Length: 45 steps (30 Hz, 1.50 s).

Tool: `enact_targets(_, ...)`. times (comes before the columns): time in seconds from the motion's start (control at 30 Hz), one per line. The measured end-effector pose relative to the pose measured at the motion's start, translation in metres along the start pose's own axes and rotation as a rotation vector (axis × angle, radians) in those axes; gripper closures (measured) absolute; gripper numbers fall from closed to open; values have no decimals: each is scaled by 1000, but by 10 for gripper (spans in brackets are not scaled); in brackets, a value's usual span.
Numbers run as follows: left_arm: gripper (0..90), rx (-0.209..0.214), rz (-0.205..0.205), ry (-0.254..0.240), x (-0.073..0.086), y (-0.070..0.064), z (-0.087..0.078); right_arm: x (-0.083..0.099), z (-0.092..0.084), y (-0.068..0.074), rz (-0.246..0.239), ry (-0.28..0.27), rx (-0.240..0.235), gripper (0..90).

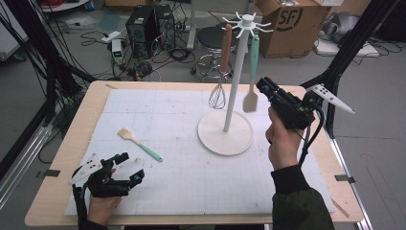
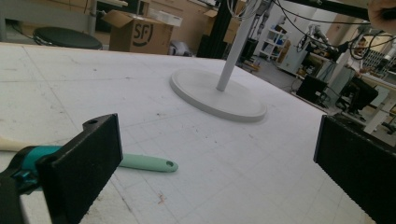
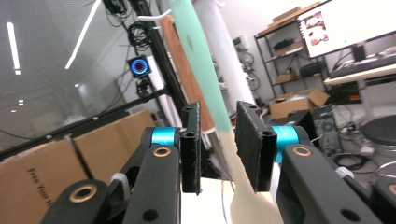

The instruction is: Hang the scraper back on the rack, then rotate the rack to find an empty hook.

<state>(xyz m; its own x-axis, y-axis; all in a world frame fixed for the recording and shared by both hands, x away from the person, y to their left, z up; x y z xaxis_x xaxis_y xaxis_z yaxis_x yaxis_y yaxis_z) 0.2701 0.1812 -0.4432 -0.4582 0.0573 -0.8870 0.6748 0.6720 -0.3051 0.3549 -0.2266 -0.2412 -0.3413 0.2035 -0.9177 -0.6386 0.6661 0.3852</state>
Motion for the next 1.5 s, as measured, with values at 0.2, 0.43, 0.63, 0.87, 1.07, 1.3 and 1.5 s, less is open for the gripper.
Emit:
enact_targets(0.2, 17, -1, -1, 1, 0, 0, 0, 1, -1, -2, 5, -14, 4, 654)
enact_targets(0.43, 17, -1, 0, 2, 0, 0, 0, -2, -4, 2, -7, -32, 2, 634)
enact_targets(0.63, 17, 1, 0, 0, 0, 0, 0, -6, -4, 6, -26, -50, -2, 634)
enact_targets(0.87, 17, -3, -5, -2, 0, 0, 0, -17, -2, 12, -31, -64, -14, 630)
enact_targets(1.07, 17, -3, -6, -2, 0, 0, -2, -22, -2, 15, -55, -80, -10, 729)
enact_targets(1.3, 17, -4, -5, -6, 0, 1, -2, -29, 2, 16, -51, -90, -16, 818)
enact_targets(1.5, 17, 1, -6, -3, 1, 0, -1, -37, 5, 20, -63, -104, -20, 858)
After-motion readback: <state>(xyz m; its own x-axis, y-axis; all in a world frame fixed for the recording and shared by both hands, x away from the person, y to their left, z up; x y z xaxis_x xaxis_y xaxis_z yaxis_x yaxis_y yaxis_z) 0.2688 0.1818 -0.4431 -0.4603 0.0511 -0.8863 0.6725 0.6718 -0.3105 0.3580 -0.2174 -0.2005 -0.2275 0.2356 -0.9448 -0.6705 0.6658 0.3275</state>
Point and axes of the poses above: each handheld gripper's, and its own axes: z roughly forward along the jaws, x roughly out of its underside, y roughly to its left, the point moved 6 cm from there along z, roughly forward along the jaws, and after that the axes turned 15 degrees about y, right-handed, at the moved point
